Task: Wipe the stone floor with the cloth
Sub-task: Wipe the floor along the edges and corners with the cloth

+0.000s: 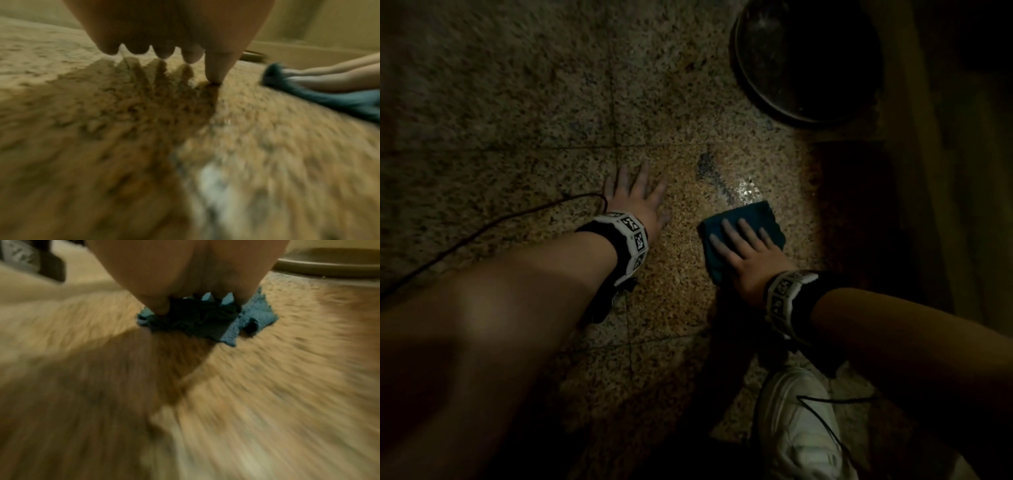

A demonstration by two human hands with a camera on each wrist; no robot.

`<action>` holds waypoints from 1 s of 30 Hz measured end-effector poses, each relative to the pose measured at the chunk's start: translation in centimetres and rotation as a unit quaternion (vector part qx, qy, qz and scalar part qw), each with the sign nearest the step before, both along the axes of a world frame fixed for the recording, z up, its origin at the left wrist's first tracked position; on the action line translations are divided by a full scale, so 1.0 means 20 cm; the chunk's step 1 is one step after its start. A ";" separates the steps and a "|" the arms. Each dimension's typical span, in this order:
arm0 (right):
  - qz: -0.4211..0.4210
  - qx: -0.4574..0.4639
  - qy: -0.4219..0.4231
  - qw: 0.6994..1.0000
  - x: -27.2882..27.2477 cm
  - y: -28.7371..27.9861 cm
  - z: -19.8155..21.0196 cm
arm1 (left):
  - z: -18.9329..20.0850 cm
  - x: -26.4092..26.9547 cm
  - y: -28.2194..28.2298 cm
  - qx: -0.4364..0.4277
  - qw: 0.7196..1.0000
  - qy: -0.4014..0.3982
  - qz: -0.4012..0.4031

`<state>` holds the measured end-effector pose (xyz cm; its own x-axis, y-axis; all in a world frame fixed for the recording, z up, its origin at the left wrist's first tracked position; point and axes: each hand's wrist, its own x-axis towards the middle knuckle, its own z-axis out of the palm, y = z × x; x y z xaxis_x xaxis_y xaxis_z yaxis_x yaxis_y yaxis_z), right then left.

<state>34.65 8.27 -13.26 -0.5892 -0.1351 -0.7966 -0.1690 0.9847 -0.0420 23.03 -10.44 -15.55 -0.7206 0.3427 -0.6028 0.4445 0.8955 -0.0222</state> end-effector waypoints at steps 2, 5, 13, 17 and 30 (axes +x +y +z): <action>0.008 0.009 -0.002 1.000 0.08 0.05 0.01 | 0.00 0.00 0.00 -0.001 0.999 0.006 -0.031; -0.008 0.031 -0.015 0.999 0.19 0.08 0.02 | 0.01 -0.01 0.04 0.002 0.998 -0.005 -0.063; -0.023 0.028 -0.019 0.999 0.16 0.11 0.01 | 0.00 -0.02 0.08 0.010 0.996 -0.010 -0.085; -0.043 0.031 0.004 0.999 -0.01 0.14 0.00 | 0.00 -0.02 0.07 0.026 0.995 -0.010 -0.093; -0.142 -0.013 0.131 0.981 -0.55 0.20 -0.09 | 0.02 0.03 0.06 0.028 0.998 -0.012 -0.061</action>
<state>23.71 12.32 -14.98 -0.7901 0.0457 -0.6113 0.1041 0.9927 -0.0603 23.58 -9.26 -15.17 -0.6568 0.4609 -0.5969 0.5501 0.8342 0.0387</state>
